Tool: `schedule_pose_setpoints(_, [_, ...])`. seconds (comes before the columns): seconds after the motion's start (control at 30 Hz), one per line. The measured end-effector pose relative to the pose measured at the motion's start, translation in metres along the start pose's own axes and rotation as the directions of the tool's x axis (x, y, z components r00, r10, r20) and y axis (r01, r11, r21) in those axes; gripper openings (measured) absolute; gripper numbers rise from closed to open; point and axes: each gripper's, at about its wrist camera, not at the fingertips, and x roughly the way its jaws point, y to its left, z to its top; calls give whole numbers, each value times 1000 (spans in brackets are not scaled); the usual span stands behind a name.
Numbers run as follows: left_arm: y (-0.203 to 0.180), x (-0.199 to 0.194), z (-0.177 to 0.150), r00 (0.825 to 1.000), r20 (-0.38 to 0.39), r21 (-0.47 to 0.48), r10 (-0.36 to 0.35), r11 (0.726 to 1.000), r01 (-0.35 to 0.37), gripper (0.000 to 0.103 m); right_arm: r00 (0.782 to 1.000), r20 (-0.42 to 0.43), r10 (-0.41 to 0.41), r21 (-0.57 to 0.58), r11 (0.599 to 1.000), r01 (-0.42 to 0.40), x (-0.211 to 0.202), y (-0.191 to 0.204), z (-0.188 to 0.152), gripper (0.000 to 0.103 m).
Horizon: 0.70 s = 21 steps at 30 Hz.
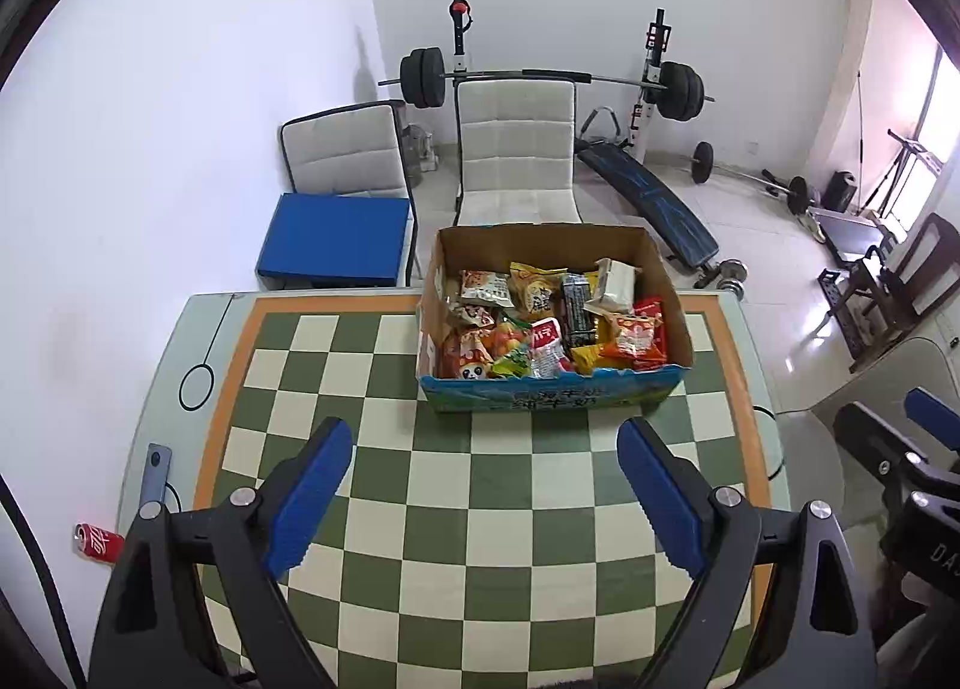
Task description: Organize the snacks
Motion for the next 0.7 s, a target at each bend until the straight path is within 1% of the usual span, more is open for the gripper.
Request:
schedule_pose_setpoints(0.27, [0, 19, 10, 1000, 14, 0, 15, 1000, -15, 91, 1000, 19, -20, 6, 1000, 20, 24, 4, 18, 99])
schedule_pose_setpoints(0.4, [-1, 27, 14, 1000, 19, 4, 21, 1000, -21, 91, 999, 15, -29, 6, 1000, 29, 37, 6, 24, 99])
schedule_pose_setpoints(0.7, [-3, 40, 18, 1000, 3, 6, 22, 1000, -22, 91, 999, 13, -44, 5, 999, 44, 57, 10, 33, 99])
